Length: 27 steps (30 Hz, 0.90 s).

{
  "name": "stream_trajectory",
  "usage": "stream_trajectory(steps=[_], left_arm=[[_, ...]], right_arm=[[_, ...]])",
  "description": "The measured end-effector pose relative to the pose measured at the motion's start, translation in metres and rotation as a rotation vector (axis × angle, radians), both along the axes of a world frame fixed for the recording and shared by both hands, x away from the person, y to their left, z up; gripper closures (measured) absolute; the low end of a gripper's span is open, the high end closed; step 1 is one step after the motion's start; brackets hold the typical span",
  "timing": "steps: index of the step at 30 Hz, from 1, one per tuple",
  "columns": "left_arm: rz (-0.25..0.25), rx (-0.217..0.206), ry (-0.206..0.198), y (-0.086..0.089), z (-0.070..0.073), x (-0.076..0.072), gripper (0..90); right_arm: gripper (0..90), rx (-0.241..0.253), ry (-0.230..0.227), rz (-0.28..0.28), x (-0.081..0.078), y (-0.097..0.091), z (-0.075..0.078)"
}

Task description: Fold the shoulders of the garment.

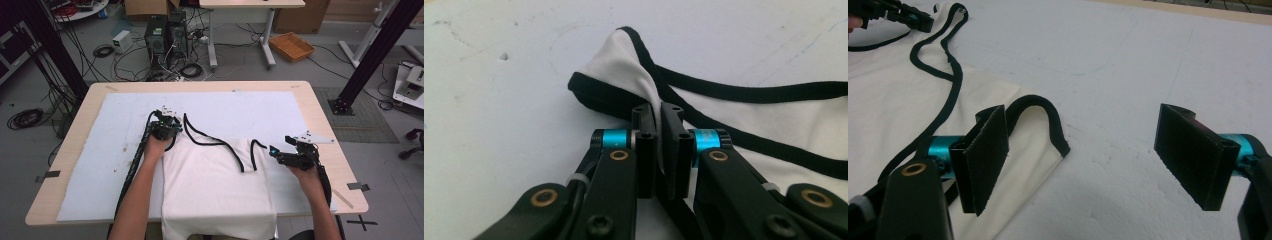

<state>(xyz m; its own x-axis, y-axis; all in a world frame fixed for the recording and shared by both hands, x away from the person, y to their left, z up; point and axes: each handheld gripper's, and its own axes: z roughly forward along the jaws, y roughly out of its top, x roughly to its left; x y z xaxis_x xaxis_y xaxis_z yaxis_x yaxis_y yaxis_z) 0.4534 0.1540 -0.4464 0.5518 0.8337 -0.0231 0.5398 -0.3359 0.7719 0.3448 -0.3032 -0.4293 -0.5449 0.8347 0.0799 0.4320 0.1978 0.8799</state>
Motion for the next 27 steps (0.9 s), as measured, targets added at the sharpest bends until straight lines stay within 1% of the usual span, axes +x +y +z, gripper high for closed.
stream_trajectory(steps=[2, 4, 5, 9, 11, 14, 16, 18, 19, 20, 24, 25, 26, 27], left_arm=[[-0.002, -0.054, -0.028, 0.004, 0.002, -0.003, 85.3], [-0.009, -0.128, -0.053, 0.007, 0.005, -0.007, 85.4], [-0.018, -0.158, -0.071, 0.009, 0.007, -0.010, 85.3], [-0.065, -0.253, -0.136, 0.016, 0.012, -0.023, 85.4], [-0.102, -0.285, -0.165, 0.020, 0.014, -0.031, 85.4], [-0.155, -0.314, -0.207, 0.024, 0.016, -0.045, 85.4], [-0.201, -0.321, -0.224, 0.026, 0.016, -0.053, 85.4], [-0.241, -0.314, -0.242, 0.026, 0.015, -0.062, 85.4], [-0.260, -0.310, -0.249, 0.026, 0.015, -0.066, 85.4], [-0.270, -0.306, -0.258, 0.026, 0.014, -0.071, 85.4], [-0.310, -0.310, -0.267, 0.030, 0.012, -0.085, 85.4], [-0.310, -0.310, -0.267, 0.030, 0.012, -0.085, 85.4], [-0.318, -0.314, -0.269, 0.030, 0.011, -0.089, 85.4], [-0.336, -0.307, -0.266, 0.031, 0.011, -0.093, 85.4]], right_arm=[[21.6, 0.002, -0.006, 0.003, 0.000, -0.001, 0.000], [21.6, 0.003, 0.000, -0.001, 0.000, -0.001, 0.000], [21.6, 0.003, -0.001, 0.000, 0.000, -0.001, -0.001], [21.6, 0.004, -0.002, 0.001, 0.000, -0.001, 0.000], [21.6, 0.006, 0.002, 0.002, -0.001, -0.001, 0.000], [21.6, 0.009, 0.004, 0.003, -0.002, -0.001, 0.000], [21.6, 0.008, 0.005, 0.004, -0.003, 0.000, 0.000], [21.6, 0.012, 0.008, 0.006, -0.004, 0.000, 0.000], [21.6, 0.010, 0.003, 0.012, -0.004, 0.000, 0.000], [21.6, 0.011, 0.005, 0.009, -0.005, 0.000, 0.000], [21.6, 0.010, 0.005, 0.016, -0.007, 0.000, 0.000], [21.6, 0.010, 0.005, 0.016, -0.007, 0.000, 0.000], [21.6, 0.012, 0.006, 0.015, -0.008, 0.000, 0.000], [21.6, 0.013, 0.006, 0.013, -0.009, 0.000, 0.000]])
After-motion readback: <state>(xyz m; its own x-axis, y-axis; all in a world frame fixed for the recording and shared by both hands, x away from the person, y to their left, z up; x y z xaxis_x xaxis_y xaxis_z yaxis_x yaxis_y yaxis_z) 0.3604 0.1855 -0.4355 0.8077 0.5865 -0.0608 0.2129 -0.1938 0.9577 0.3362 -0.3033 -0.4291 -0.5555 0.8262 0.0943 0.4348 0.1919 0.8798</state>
